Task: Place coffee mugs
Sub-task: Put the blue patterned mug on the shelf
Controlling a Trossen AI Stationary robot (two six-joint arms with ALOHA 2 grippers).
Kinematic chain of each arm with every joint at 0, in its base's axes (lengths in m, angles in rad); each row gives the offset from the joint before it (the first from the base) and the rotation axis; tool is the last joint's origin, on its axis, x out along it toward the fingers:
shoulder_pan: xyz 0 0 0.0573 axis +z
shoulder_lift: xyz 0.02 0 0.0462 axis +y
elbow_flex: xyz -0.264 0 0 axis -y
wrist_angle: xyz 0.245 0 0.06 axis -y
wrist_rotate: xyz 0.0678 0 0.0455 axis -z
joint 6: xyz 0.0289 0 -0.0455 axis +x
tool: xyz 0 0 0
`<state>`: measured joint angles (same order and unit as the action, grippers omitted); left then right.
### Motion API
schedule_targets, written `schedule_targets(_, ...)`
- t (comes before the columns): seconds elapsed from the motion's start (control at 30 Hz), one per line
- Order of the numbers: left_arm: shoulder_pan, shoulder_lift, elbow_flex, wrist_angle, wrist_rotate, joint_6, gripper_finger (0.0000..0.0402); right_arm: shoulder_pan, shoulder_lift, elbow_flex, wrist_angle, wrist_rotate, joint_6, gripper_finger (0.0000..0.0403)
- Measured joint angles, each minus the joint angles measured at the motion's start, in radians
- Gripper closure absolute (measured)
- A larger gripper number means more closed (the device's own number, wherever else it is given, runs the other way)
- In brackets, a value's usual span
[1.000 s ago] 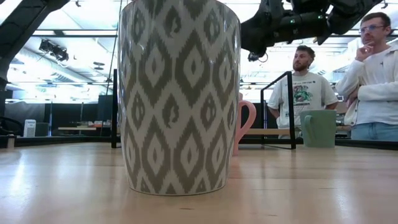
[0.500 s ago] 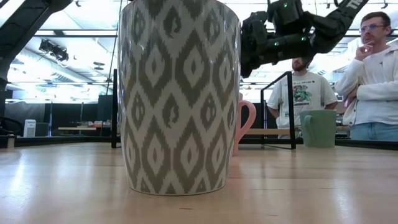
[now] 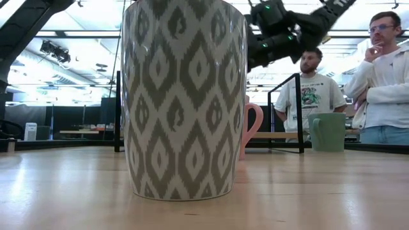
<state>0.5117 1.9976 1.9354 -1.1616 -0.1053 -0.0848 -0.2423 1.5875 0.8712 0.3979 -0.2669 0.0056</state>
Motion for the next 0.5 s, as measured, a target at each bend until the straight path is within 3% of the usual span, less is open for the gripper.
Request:
schedule_targets(0.13,0.000,0.000,0.000,0.006,-0.007,0.053,0.0306,0.013,0.000,0.075,-0.175,0.067,-0.042,0.0289)
schedule_targets(0.5,-0.021,0.001,0.000,0.004,-0.006,0.125,0.0306,0.025,0.000,0.078,-0.236,0.124,-0.054,0.0325)
